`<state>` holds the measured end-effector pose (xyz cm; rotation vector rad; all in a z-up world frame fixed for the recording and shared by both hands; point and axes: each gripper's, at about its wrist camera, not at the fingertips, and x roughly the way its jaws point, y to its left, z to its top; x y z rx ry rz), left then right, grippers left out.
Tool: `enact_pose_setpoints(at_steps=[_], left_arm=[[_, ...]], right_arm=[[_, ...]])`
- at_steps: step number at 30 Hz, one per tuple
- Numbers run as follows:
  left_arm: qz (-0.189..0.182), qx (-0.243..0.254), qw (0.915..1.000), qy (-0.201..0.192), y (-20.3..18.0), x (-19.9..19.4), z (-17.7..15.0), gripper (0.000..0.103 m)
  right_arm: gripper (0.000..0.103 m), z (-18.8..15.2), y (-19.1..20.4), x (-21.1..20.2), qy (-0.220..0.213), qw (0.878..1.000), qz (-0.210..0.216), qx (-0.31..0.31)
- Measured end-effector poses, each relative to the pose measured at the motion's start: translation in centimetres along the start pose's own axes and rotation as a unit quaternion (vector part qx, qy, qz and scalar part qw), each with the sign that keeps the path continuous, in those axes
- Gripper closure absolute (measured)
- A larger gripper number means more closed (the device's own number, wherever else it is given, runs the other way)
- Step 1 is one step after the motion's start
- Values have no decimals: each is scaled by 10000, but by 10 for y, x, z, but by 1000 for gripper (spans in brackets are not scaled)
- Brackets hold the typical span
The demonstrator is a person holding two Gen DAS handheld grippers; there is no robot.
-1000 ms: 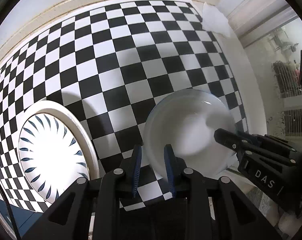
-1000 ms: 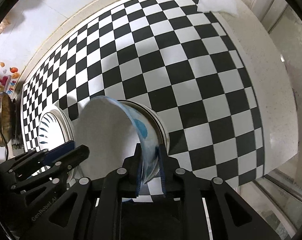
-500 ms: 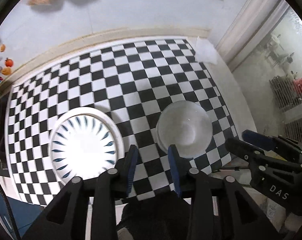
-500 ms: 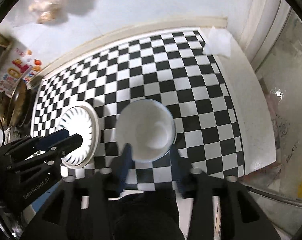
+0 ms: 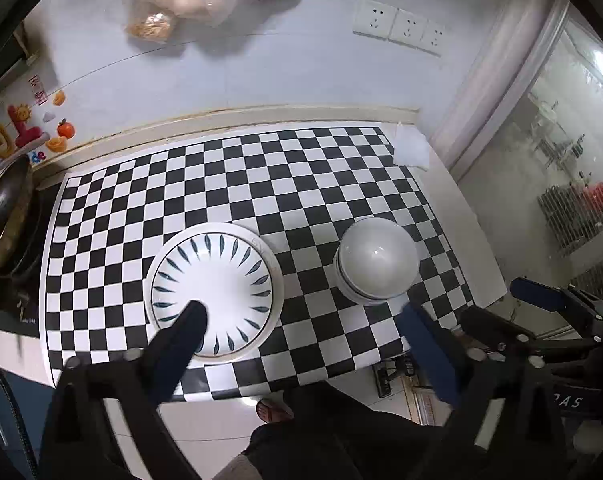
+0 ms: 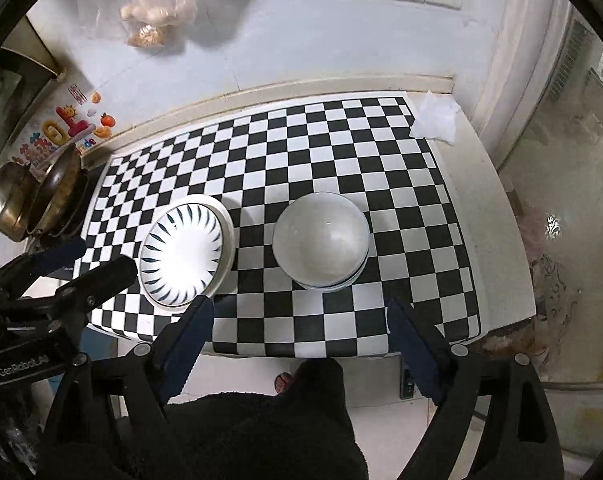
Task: Organize plates and bowls
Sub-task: 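Open both tools and pull them back from the bowl stack, then grip the nested bowl stack rim with both tools and lift it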
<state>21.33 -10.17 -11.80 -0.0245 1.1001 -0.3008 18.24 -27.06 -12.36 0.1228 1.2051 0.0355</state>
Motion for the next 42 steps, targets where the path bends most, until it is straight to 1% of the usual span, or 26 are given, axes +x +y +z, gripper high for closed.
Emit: enact_pose_setpoints(at_steps=[4,7,13,17,20,23,27,29,31,33,35,36,38,39,40,42], left_arm=[[-17,-47,10000,-29,4,-11,-7,2],[5,-62,10000,-74,6,-19,-12,2],[101,-7,9999,-131,2,-22,-14,2],[94,51,9999,-88,-1,-14,-8,2],[127,43,9999,-11,-1,2,1,2],[70,10,9999,72,-1,25,13,2],[-49,-46,9991,422,-5,74,34,2],[-126,-121,9976,663,-7,99,43,2],[-191,-159,9953,939,-9,128,52,3],[-310,-216,9901,1351,-11,163,59,7],[-475,-243,9840,1700,-13,191,62,9],[-513,-249,9813,1839,-14,202,63,12],[-681,-271,9744,2128,-15,224,62,24],[-781,-308,9689,2327,-16,238,59,26],[-862,-328,9660,2415,-17,244,58,27],[-1079,-452,9588,2590,-15,259,54,27]], right_arm=[[9,-7,3,-15,-187,9998,19,19],[8,-11,7,-25,-329,9994,-55,-9],[6,-11,6,-36,-529,9985,-120,0],[6,-6,-1,-33,-561,9983,-111,119],[5,0,-10,-25,-572,9981,-82,222],[5,7,-23,-8,-549,9978,38,373],[5,18,-48,25,-413,9967,269,651],[5,25,-67,53,-236,9940,540,919],[5,29,-85,82,-75,9905,712,1177],[5,31,-98,109,109,9890,715,1289],[5,32,-112,140,355,9852,854,1443],[5,32,-117,152,448,9826,961,1523],[6,30,-124,178,702,9779,1129,1614],[6,29,-127,190,793,9744,1264,1679],[7,28,-130,202,891,9694,1444,1773],[11,26,-133,218,1048,9629,1585,1914]])
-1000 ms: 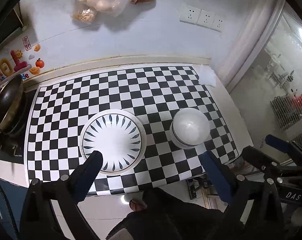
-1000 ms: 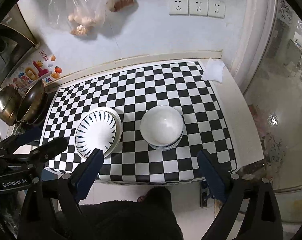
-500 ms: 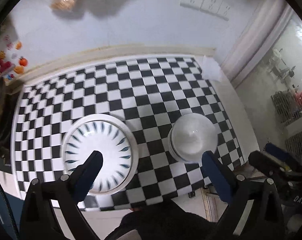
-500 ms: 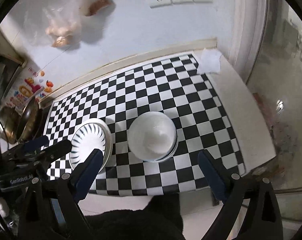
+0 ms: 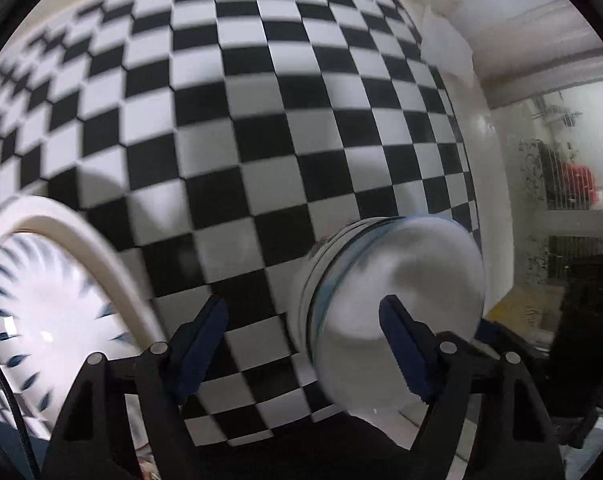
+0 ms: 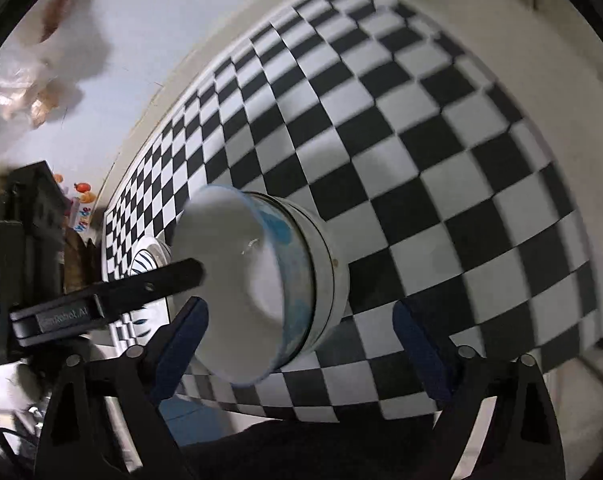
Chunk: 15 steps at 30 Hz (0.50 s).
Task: Organize plates and bowls
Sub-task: 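Grip the nested bowl stack rim with both tools and lift it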
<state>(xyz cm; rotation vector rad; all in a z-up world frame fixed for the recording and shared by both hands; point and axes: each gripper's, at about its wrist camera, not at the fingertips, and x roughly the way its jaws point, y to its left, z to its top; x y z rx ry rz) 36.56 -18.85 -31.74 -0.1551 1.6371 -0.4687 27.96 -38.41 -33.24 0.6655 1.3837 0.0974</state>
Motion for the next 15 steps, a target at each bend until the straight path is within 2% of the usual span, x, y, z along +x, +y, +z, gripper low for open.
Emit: enact_pose_setpoints(at_steps=[2,3,5,6,8,10,15], left_arm=[[-130,-62,9998,131,3,11,2,27],[-203,-83,9996,201,5,16,3,27],[-305,-82,9989,340,6,24,5,38],[-350,-68,9985,420,6,28,6,40],[-529,-60,9974,489,7,35,7,47],[-798,-60,9956,486,7,36,8,52],[-847,144,9962,153,5,32,7,54]], right_arm=[[20,3,-2,13,85,9999,-74,-47],[21,5,-4,20,145,9999,-69,-49],[29,9,-7,31,282,9996,76,53],[31,10,-10,36,343,9993,129,109],[46,14,-16,46,450,9985,230,219],[55,16,-21,54,542,9978,251,304],[55,21,-29,60,594,9964,457,386]])
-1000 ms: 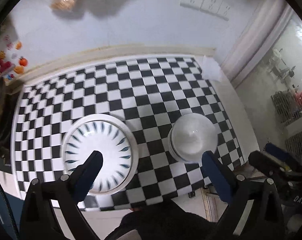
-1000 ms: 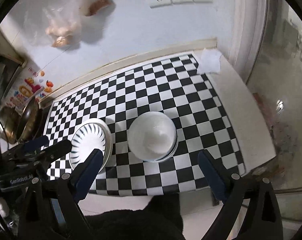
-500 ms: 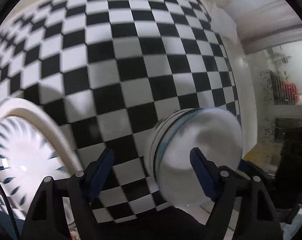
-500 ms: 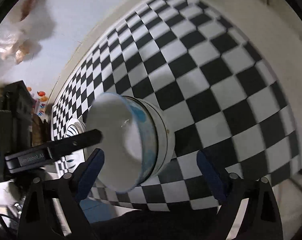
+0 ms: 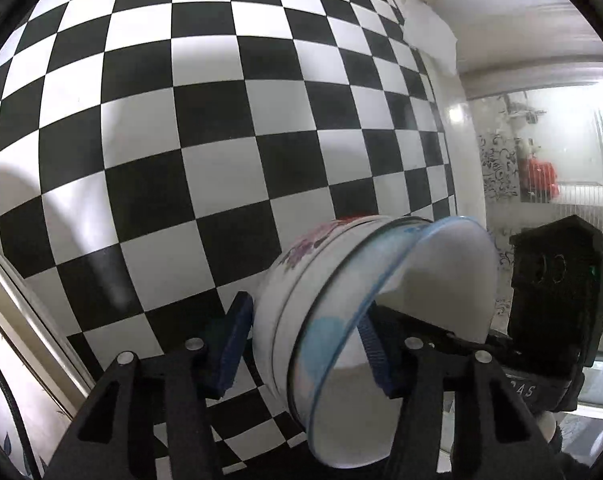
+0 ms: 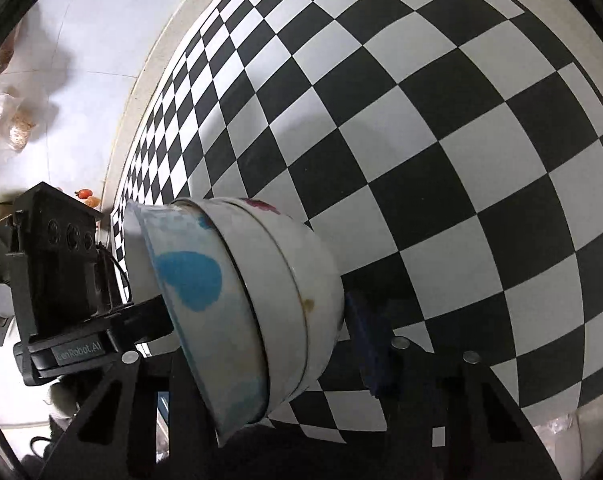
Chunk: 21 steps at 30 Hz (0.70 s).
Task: Organize plates and bowls
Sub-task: 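Grip the nested bowl stack rim with both tools and lift it, then carry the bowl stack and lower it onto the blue-striped plate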
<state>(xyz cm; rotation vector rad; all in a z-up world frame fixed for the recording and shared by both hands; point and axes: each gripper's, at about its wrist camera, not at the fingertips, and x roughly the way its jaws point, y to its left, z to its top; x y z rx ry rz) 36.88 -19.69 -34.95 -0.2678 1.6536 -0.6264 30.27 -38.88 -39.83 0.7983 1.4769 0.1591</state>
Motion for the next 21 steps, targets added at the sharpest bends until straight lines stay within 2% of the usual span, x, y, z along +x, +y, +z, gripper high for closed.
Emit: enact_pose_setpoints(at_steps=[3,9,21], left_arm=[[75,19,10000,-38,1,-3,0,54],[189,102,9996,-177,0,-10,-3,54],[294,133,9980,-542,-8,-42,-7,54]], right_arm=[[55,-2,7,2,-53,9995,-135,-282],[55,-3,21,7,-97,9991,-105,-387],[55,7,94,17,-246,9963,-188,-801]])
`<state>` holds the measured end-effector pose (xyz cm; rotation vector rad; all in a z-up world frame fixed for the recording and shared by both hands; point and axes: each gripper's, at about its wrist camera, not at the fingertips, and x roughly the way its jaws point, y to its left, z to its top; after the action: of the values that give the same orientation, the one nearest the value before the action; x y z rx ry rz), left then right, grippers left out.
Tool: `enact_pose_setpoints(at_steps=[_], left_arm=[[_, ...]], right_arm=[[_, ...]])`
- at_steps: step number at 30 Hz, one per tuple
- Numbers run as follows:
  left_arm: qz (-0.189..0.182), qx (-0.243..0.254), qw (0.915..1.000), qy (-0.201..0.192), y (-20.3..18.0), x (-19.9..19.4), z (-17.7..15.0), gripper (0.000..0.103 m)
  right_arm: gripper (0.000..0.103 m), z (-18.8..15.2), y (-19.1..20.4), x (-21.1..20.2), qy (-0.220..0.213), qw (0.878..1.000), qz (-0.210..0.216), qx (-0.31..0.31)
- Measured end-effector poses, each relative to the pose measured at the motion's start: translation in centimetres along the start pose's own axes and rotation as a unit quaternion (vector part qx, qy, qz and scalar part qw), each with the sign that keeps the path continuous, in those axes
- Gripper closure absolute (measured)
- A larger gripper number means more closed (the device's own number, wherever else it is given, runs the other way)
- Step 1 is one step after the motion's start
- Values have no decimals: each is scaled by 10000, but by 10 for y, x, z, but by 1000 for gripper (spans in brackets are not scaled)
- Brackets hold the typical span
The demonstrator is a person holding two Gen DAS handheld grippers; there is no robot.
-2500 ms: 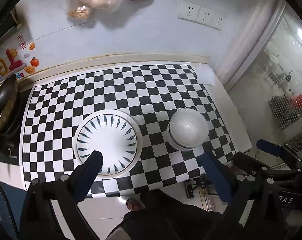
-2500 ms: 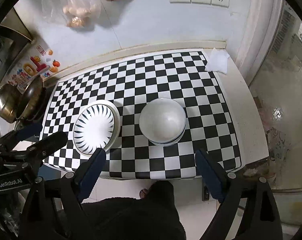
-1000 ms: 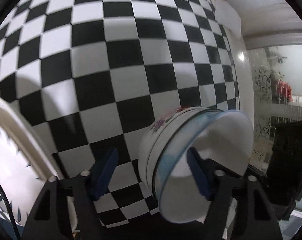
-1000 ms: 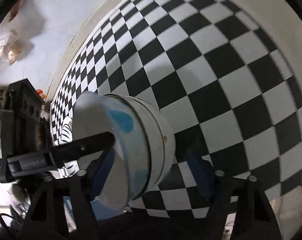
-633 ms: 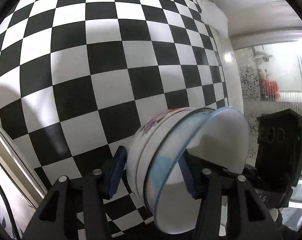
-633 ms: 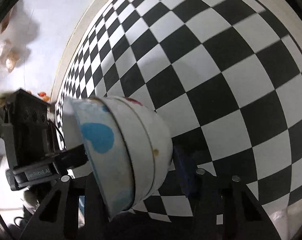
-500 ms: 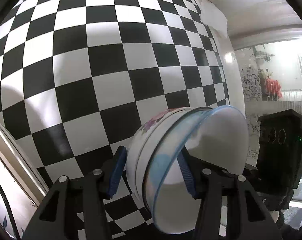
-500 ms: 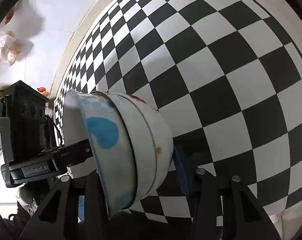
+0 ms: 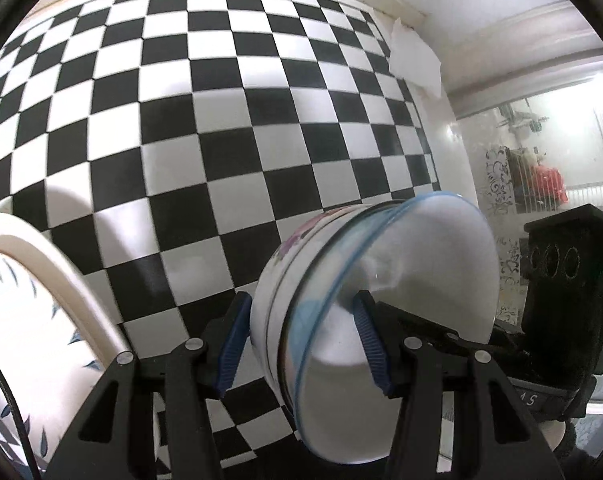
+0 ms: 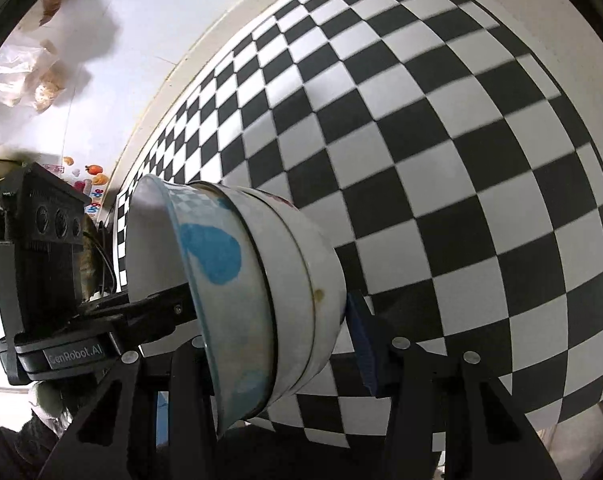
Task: Organize plates and bowls
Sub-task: 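Carry the bowl stack and lower it onto the blue-striped plate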
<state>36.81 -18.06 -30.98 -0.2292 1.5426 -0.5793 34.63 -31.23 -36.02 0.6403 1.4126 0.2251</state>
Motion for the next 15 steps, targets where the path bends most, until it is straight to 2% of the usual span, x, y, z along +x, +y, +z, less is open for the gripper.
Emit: enact_pose_setpoints(at_steps=[7,15], left_arm=[[101,-175,9994,-278,13,-37,-7,54],[338,-621,9949,-724,56,-89,-28,54]], right_arm=[[55,4,44,4,73,9990,79,-428],[55,-5,109,27,325,9936,271,-1050]])
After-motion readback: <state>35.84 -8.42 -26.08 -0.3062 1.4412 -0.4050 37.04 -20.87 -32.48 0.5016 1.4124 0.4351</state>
